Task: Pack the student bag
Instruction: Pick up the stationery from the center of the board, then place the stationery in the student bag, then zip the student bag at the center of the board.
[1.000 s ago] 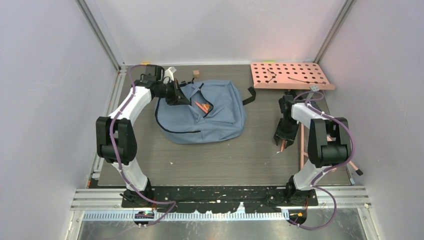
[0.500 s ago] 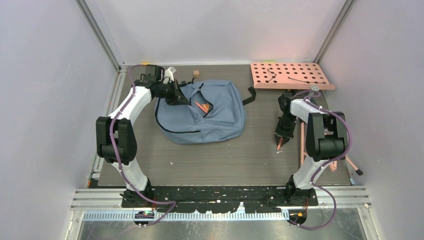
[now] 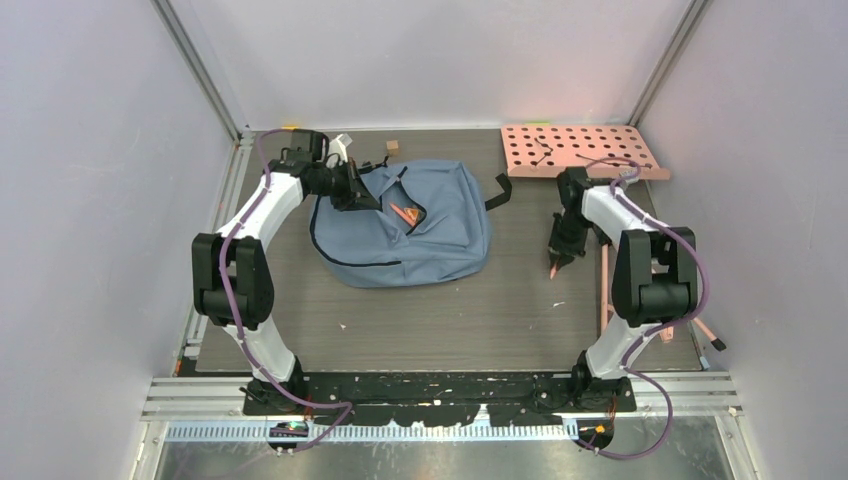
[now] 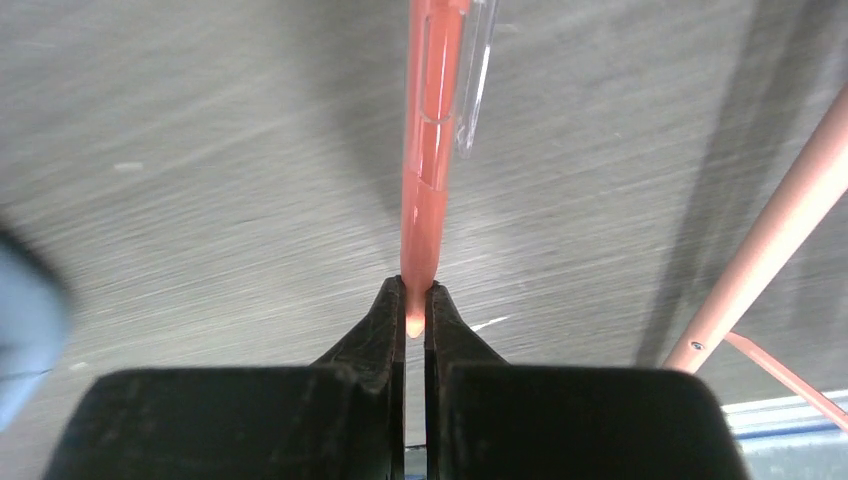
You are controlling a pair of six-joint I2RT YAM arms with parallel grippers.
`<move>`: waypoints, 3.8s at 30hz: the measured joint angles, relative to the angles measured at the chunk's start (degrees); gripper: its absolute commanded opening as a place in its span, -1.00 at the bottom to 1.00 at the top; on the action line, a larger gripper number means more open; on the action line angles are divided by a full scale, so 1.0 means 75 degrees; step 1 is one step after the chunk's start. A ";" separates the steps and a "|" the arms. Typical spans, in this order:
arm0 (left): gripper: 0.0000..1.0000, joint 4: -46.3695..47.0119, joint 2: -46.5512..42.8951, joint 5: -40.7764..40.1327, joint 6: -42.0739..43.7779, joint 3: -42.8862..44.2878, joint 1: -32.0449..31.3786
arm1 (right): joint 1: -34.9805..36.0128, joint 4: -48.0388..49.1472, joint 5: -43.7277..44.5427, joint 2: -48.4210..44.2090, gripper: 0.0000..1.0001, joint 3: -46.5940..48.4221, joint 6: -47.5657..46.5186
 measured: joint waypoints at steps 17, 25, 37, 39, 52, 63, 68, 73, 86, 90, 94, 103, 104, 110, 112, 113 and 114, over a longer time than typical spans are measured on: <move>-1.00 0.0122 0.0000 0.0201 0.0032 0.0000 0.0000 | 0.3095 -0.1279 -0.3937 0.1445 -0.99 0.6143 -0.0242; -1.00 0.0268 -0.0012 0.0399 0.0085 -0.0073 0.0003 | 0.3931 -0.2626 -0.5383 0.3281 -0.99 0.7927 -0.0236; -1.00 0.0533 -0.0099 0.0734 0.0385 -0.0291 0.0017 | 0.4118 -0.3590 -0.6312 0.4147 -0.99 0.8623 0.0166; -1.00 0.0571 -0.0137 0.0816 0.0466 -0.0350 0.0017 | 0.4118 -0.3672 -0.6309 0.4269 -0.99 0.8719 0.0192; -1.00 0.0329 -0.0353 0.1081 0.1425 -0.0437 -0.0119 | 0.3858 -0.3931 -0.5992 0.5062 -0.99 0.9535 0.1169; -1.00 -0.0315 -0.0484 0.1268 0.2066 -0.0431 -0.0361 | 0.3666 -0.2844 -0.5149 0.5333 -0.99 0.9955 0.2022; -1.00 -0.0431 -0.0498 0.1282 0.2072 -0.0428 -0.0440 | 0.3684 -0.2597 -0.4572 0.5450 -0.78 1.0057 0.1955; -0.92 -0.0487 -0.0539 0.1230 0.2040 -0.0428 -0.0455 | 0.3739 -0.2600 -0.4068 0.5447 -0.27 1.0142 0.1521; 0.20 -0.0414 -0.0600 0.1180 0.0804 0.0201 -0.0300 | 0.3745 -0.1632 -0.3838 0.4269 -0.01 0.9824 0.0711; 0.34 -0.0539 -0.0600 0.0979 0.0804 0.0705 -0.0189 | 0.3742 -0.0589 -0.3850 0.3547 0.05 0.9378 0.0761; 0.43 -0.0653 -0.0600 0.0565 0.0761 0.1157 -0.0108 | 0.3649 0.0694 -0.3937 0.3142 0.05 0.8958 0.1049; 0.49 -0.0749 -0.0600 -0.0434 0.0076 0.1483 0.0227 | 0.3314 0.2938 -0.4339 0.4127 0.04 0.9087 0.2226; 0.49 -0.0749 -0.0600 -0.0487 0.0000 0.1486 0.0271 | 0.3287 0.3013 -0.4336 0.4310 0.04 0.9157 0.2288; 0.36 -0.0769 -0.0600 -0.0664 -0.0291 0.1469 0.0469 | 0.3252 0.3354 -0.4293 0.5362 -0.03 0.9259 0.2637; 0.34 -0.0766 -0.0600 -0.0659 -0.0379 0.1399 0.0548 | 0.3264 0.3392 -0.4275 0.5560 -0.05 0.9259 0.2710; 0.33 -0.0769 -0.0600 -0.0656 -0.0399 0.1355 0.0571 | 0.3270 0.3392 -0.4272 0.5639 -0.06 0.9259 0.2742; 0.32 -0.0769 -0.0600 -0.0656 -0.0423 0.1276 0.0606 | 0.3270 0.3395 -0.4264 0.5724 -0.06 0.9259 0.2771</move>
